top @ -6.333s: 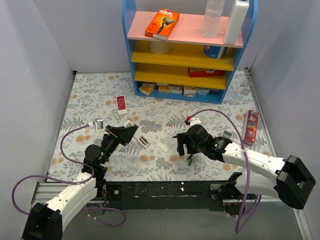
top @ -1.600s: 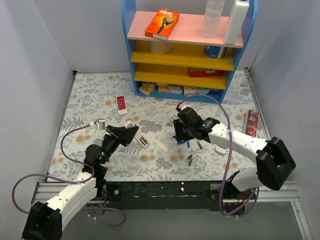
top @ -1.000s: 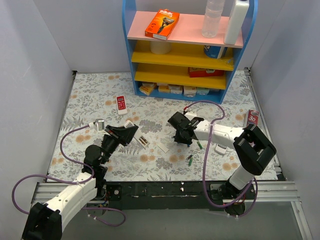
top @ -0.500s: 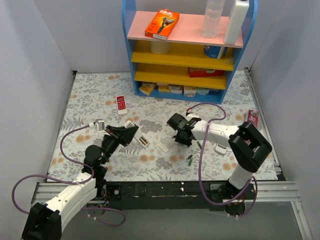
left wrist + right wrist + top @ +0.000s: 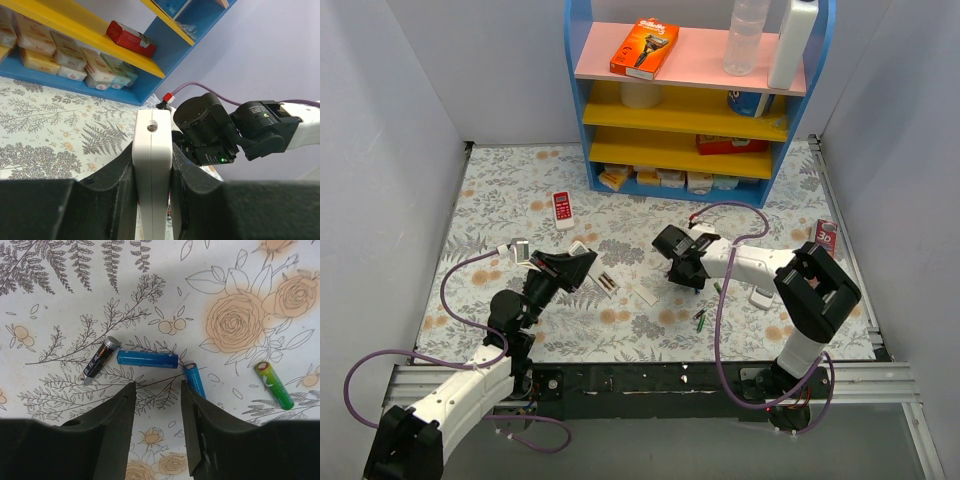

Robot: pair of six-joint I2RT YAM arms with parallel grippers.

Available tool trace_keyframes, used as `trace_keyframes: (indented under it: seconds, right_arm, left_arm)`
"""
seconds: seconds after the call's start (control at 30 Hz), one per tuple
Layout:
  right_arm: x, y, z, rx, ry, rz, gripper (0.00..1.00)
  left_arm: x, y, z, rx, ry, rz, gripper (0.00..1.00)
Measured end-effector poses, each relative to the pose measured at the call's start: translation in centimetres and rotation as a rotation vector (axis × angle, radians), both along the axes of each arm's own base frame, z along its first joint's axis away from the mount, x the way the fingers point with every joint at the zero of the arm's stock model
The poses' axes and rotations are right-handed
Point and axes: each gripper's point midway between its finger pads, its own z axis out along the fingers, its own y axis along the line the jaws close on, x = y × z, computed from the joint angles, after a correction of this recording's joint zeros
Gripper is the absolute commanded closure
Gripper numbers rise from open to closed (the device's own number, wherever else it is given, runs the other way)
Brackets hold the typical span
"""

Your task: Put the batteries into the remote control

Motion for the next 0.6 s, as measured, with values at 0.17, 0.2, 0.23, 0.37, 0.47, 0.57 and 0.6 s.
trace_keyframes:
  seconds: [0.17,0.2,0.23,0.37,0.47,0.57,0.6]
  right_arm:
    - [0.8,-0.3,1.2,-0.063,-0.031,0.145,0.48]
    - [1.1,-0.3,1.6,-0.069,-0.039,0.191,0.48]
    - [1.3,-0.2,2.1,-0.067,-0.046,0.241,0.49]
    - [2.5,0.3,4.1,-0.054,-0.098,0.438,0.51]
    - [3.3,0.9,5.4,-0.043,-0.145,0.596,0.49]
    - [3.6,1.6,5.8,-0.050,-0.168,0.750,0.50]
    - [3.6,1.6,5.7,-0.052,-0.165,0.786,0.50]
  left_arm:
    - [0.0,0.0,0.0,0.000,0.001,0.000,1.00]
    - [0.0,0.0,0.0,0.001,0.002,0.000,1.00]
    - [0.0,0.0,-0.1,0.001,0.002,0.000,1.00]
    - [0.0,0.0,-0.2,0.004,0.008,0.000,1.00]
    - [0.0,0.0,-0.3,0.006,0.012,0.000,1.00]
    - [0.0,0.0,-0.3,0.006,0.011,0.000,1.00]
    - [0.0,0.0,-0.3,0.005,0.010,0.000,1.00]
